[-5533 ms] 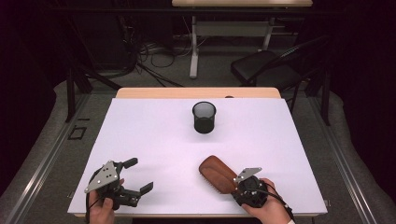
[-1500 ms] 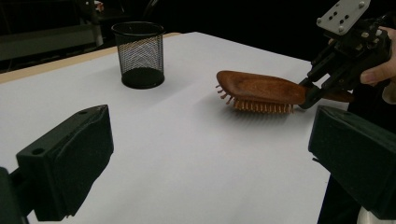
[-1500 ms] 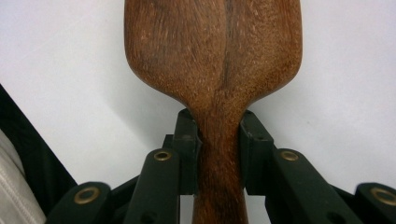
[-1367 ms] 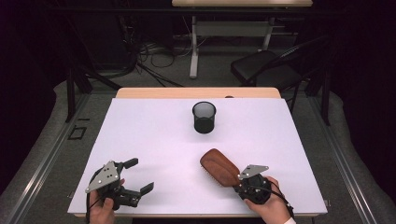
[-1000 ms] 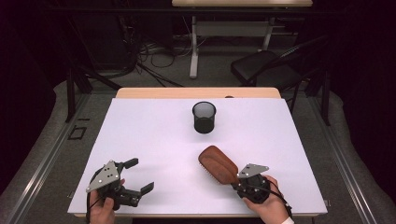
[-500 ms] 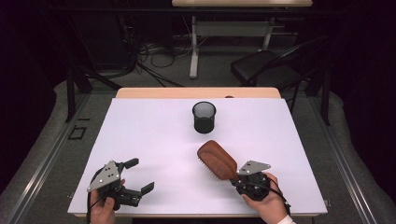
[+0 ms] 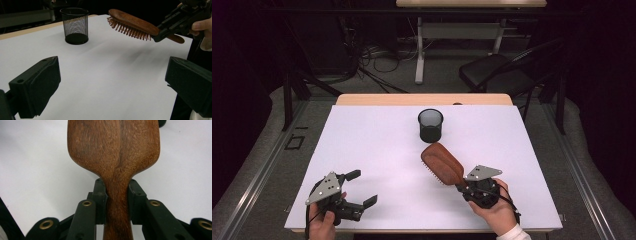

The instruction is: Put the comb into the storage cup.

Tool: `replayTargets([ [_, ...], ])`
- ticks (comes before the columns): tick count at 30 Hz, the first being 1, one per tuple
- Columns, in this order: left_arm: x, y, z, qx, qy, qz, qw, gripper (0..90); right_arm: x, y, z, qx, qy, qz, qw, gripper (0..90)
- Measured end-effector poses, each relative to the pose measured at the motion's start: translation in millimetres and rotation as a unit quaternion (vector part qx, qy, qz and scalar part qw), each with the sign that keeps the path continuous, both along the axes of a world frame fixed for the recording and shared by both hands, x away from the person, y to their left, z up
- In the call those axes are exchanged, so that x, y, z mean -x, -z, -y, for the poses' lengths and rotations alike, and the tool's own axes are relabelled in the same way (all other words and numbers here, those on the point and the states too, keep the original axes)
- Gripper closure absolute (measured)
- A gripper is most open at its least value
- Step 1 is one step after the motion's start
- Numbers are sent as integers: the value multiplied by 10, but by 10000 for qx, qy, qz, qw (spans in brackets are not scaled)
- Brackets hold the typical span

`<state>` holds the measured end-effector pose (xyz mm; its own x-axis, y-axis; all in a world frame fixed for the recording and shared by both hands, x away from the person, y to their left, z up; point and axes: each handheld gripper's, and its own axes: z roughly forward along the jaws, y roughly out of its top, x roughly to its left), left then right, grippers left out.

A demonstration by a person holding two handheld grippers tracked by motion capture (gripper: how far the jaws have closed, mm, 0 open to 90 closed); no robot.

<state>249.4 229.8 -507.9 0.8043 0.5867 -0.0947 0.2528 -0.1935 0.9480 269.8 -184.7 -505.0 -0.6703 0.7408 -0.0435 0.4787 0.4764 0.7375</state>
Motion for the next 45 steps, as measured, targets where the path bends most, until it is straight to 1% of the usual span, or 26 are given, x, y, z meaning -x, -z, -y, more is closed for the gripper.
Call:
replayTargets([
  [6, -1, 3, 3, -36, 10, 7, 10000, 2, -47, -56, -47, -103, -9, 84, 9999, 722],
  [14, 0, 1, 1, -29, 17, 31, 10000, 1, -106, -113, -123, -249, -6, 233, 9994, 723],
  [20, -1, 5, 6, -40, -30, 36, 10000, 2, -144, -161, -167, -343, -1, 341, 9988, 723],
  [25, -8, 10, 9, -30, 13, 31, 10000, 2, -187, -197, -205, -407, 19, 428, 9983, 723],
  [26, -5, 10, 12, -39, -37, 34, 10000, 1, -196, -204, -213, -428, 17, 436, 9981, 723],
  [34, -7, 11, -1, 0, -11, 23, 10000, 1, -265, -258, -280, -534, 52, 596, 9968, 723],
  [41, -11, 13, -3, 33, -17, 14, 10000, 2, -328, -318, -295, -629, 108, 736, 9952, 722],
  [45, -12, 14, -1, 28, 6, 18, 10000, 1, -371, -352, -298, -769, 178, 817, 9935, 722],
])
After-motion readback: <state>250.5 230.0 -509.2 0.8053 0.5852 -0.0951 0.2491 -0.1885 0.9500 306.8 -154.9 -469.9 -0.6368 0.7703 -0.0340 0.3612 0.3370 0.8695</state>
